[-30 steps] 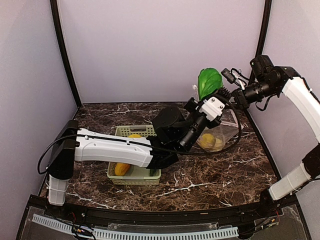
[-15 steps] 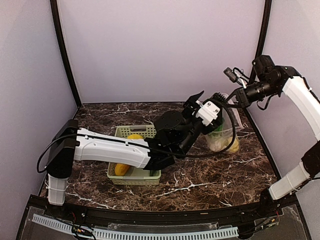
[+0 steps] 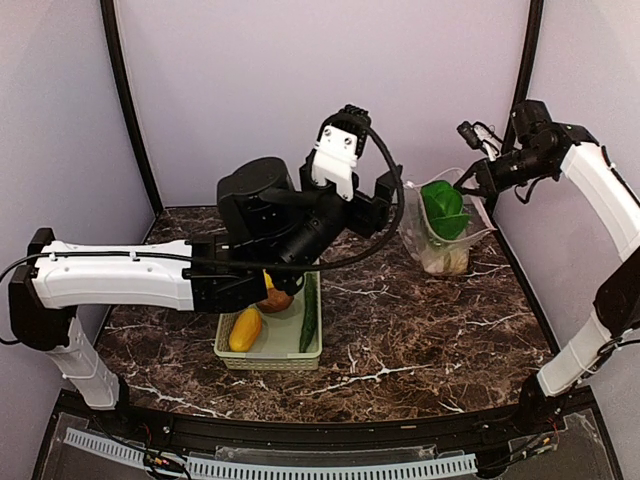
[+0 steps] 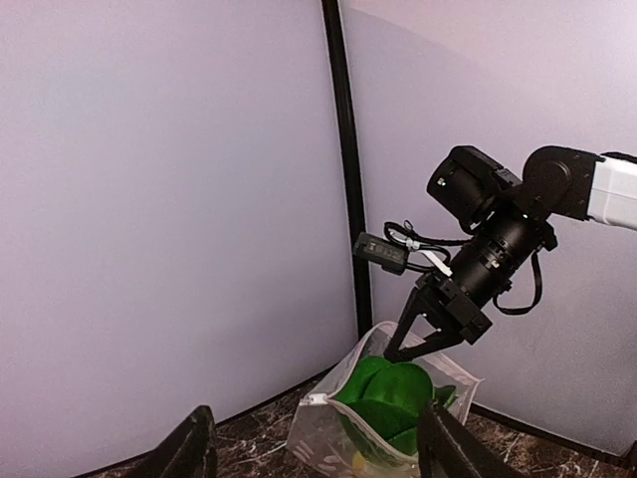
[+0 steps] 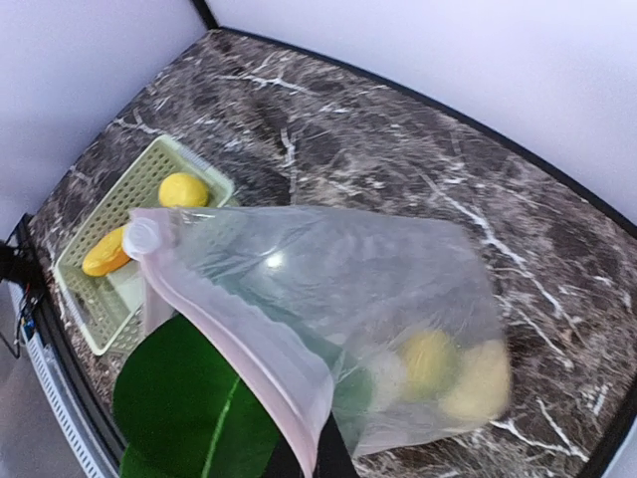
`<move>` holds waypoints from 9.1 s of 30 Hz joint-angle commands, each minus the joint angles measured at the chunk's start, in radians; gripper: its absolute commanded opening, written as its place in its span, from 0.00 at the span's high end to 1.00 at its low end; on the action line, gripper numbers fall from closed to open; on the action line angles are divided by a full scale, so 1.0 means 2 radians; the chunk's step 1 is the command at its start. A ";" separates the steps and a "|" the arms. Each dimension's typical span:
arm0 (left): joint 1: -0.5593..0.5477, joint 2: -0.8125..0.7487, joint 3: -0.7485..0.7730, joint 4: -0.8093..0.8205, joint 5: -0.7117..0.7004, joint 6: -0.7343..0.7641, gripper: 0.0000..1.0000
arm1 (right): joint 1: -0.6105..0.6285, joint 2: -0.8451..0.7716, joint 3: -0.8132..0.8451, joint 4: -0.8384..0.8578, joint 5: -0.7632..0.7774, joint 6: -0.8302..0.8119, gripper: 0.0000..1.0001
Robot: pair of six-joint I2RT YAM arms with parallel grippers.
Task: Place the food in the zip-top bag and seal the zipper
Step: Place the fake vegetable in the zipper food storage bag, then adjust the fake vegetable in the zipper food storage bag, then pick up the fake fruit from the bin, then place the fake fruit in the zipper food storage bag.
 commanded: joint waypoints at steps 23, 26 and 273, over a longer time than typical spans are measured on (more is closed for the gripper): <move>0.039 0.100 0.045 -0.300 0.025 -0.520 0.60 | 0.082 0.032 -0.063 0.060 -0.116 0.035 1.00; 0.046 0.094 0.033 -0.276 0.056 -0.524 0.61 | 0.083 0.034 -0.059 0.061 -0.111 0.037 1.00; 0.078 -0.034 0.101 -0.261 0.246 -0.166 0.81 | 0.108 0.031 0.009 -0.074 -0.065 -0.056 1.00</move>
